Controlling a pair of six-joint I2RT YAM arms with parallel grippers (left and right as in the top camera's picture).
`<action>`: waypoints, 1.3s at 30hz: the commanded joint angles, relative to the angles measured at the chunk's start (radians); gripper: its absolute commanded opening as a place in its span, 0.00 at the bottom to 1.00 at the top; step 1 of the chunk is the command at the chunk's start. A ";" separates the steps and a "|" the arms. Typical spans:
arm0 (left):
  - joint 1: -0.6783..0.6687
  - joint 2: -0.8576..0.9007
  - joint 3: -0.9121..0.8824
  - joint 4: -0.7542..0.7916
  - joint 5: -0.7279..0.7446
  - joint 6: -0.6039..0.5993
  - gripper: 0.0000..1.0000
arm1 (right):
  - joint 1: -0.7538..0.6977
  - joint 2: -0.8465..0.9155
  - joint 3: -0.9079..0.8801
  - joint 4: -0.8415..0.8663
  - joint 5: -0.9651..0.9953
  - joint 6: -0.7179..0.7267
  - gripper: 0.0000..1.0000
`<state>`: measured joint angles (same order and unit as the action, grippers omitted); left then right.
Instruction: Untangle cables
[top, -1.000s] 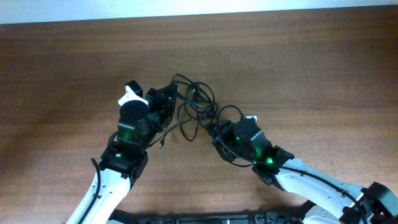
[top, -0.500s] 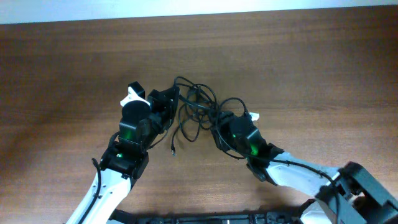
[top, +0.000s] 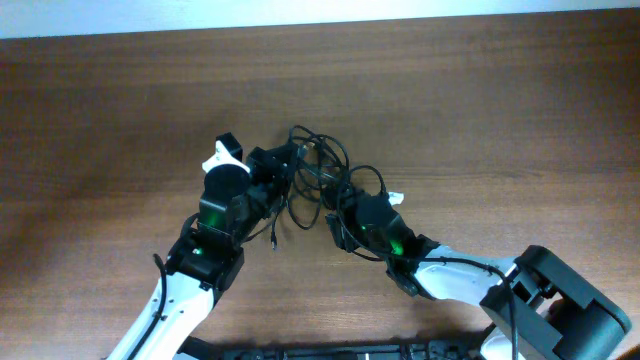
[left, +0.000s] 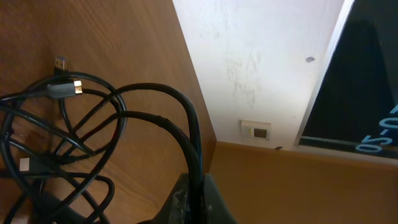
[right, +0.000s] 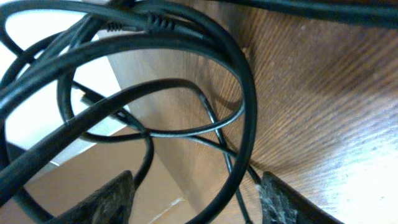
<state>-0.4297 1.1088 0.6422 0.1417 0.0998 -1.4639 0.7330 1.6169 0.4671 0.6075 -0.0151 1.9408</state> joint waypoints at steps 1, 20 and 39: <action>-0.011 -0.011 0.016 0.002 0.013 -0.017 0.00 | 0.006 0.011 0.010 0.003 0.031 0.032 0.14; 0.250 -0.011 0.016 0.061 -0.144 -0.011 0.00 | -0.323 -0.108 0.010 -0.447 -0.499 -0.834 0.04; 0.291 0.133 0.016 0.438 -0.024 0.352 0.00 | -0.533 -0.714 0.010 -0.888 -0.670 -1.731 0.04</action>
<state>-0.1810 1.2091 0.6407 0.5018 0.1207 -1.2606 0.2340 0.9401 0.4877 -0.2333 -0.6842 0.3355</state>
